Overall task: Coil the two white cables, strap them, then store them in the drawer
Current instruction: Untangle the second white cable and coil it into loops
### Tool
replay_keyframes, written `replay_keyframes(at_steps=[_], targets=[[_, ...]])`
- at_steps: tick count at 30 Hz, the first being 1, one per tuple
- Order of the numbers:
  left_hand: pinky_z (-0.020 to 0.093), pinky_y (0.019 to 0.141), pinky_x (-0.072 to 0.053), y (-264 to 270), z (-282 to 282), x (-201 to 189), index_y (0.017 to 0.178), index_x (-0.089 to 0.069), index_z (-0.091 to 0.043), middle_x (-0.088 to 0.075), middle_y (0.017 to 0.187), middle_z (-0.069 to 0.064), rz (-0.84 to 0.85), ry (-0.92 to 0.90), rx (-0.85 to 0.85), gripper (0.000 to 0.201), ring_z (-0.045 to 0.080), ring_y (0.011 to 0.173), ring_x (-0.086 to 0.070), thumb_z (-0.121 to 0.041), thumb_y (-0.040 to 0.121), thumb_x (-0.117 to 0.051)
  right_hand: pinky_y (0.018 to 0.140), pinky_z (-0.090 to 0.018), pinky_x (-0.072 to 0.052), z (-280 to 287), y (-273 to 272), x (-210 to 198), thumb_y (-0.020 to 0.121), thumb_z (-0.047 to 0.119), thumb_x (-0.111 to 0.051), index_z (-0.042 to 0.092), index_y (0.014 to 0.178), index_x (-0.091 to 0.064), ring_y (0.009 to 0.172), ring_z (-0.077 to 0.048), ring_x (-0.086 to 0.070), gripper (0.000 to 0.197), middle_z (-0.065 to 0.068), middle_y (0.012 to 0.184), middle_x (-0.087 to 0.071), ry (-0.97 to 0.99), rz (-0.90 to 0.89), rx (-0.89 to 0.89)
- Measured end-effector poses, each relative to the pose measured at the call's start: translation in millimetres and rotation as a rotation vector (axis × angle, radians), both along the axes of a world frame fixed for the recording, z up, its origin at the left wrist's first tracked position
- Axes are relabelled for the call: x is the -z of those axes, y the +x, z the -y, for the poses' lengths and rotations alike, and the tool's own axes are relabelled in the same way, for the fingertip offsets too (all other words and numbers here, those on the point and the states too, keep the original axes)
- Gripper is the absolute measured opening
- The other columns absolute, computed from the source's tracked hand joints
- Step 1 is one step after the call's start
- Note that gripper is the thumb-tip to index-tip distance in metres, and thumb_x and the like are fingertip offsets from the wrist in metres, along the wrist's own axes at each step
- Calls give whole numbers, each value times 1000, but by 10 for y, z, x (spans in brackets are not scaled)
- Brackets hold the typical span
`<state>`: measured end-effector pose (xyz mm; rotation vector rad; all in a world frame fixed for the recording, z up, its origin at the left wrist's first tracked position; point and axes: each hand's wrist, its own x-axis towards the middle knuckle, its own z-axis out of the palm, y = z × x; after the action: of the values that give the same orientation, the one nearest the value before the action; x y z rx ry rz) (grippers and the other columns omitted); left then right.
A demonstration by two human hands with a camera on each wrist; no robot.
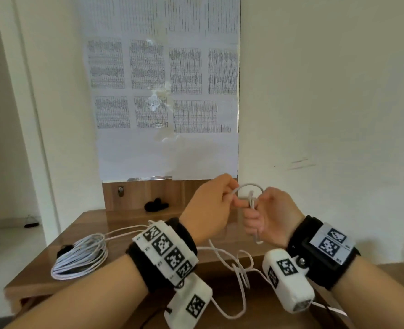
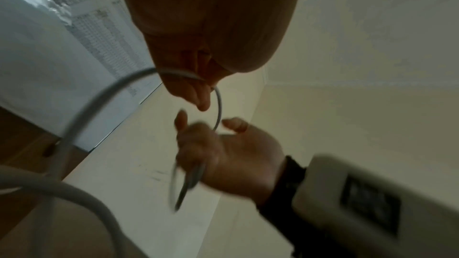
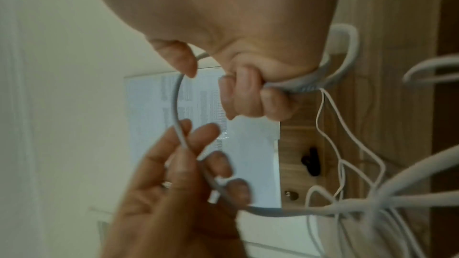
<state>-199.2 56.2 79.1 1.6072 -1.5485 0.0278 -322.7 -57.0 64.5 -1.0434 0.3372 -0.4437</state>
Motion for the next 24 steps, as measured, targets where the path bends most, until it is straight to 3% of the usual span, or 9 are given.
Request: replay_keyframes(at_steps=[2, 4, 9, 12, 14, 16, 19, 22, 24], targets=[[31, 64, -56, -11, -43, 119, 103, -55, -17, -68, 83, -3, -68, 7, 47, 18, 15, 63, -63, -5, 98, -43, 59, -28, -17, -23, 22, -36, 84, 33, -43, -1, 96, -55, 63, -15, -14, 38, -7, 68, -37, 86, 142, -63], [33, 59, -58, -10, -83, 222, 100, -55, -16, -69, 79, 1, -123, 8, 79, 16, 21, 61, -64, -6, 98, -43, 57, -28, -25, -48, 55, -49, 92, 41, -48, -1, 86, -57, 56, -16, -24, 43, -6, 65, -36, 25, 166, -64], [23, 53, -49, 0, -155, 484, 95, -54, -10, -64, 65, 1, -216, 76, 148, 15, 13, 51, -55, -15, 103, -43, 51, -26, -34, -81, 131, -132, 102, 24, -39, -2, 79, -60, 52, -16, -38, 40, -6, 61, -42, -176, 192, 146], [27, 64, -52, -32, -211, 761, 90, -54, -13, -60, 71, -1, -275, 131, 239, 15, 11, 62, -57, -10, 101, -43, 61, -35, -55, -64, 128, -208, 102, 26, -39, 3, 70, -58, 68, -26, -60, 43, -13, 70, -61, -169, 248, 188], [33, 81, -56, -42, -234, 946, 90, -56, -17, -62, 82, -1, -269, 196, 254, 17, 11, 76, -61, -8, 99, -44, 68, -39, -60, -46, 106, -267, 102, 35, -36, 8, 63, -55, 66, -26, -65, 51, -11, 64, -61, -101, 292, 115], [39, 94, -53, -48, -218, 1073, 92, -57, -21, -63, 91, -3, -291, 297, 258, 17, 14, 89, -63, -8, 98, -48, 56, -34, -58, 18, 67, -311, 102, 41, -34, 12, 59, -51, 46, -16, -50, 54, -1, 52, -45, -19, 291, -28], [42, 99, -50, -16, -168, 1161, 90, -59, -25, -65, 96, -2, -251, 403, 260, 18, 18, 99, -64, -8, 94, -56, 57, -28, -37, 39, 50, -295, 105, 44, -22, 9, 76, -53, 52, -15, -30, 55, 0, 60, -32, 94, 317, -494], [42, 94, -51, 10, -90, 1144, 101, -65, -11, -62, 103, 2, -237, 492, 229, 15, 20, 100, -59, -19, 99, -52, 61, -29, -22, 2, 16, -278, 104, 47, -10, 12, 84, -48, 58, -16, -26, 55, 0, 65, -29, 66, 288, -654], [40, 85, -56, 23, -10, 1100, 109, -63, -1, -60, 106, 5, -416, 529, 245, 25, 20, 100, -59, -21, 102, -49, 59, -30, -19, -11, -18, -320, 104, 46, -9, 18, 80, -40, 54, -17, -22, 48, 2, 60, -23, 60, 305, -789]])
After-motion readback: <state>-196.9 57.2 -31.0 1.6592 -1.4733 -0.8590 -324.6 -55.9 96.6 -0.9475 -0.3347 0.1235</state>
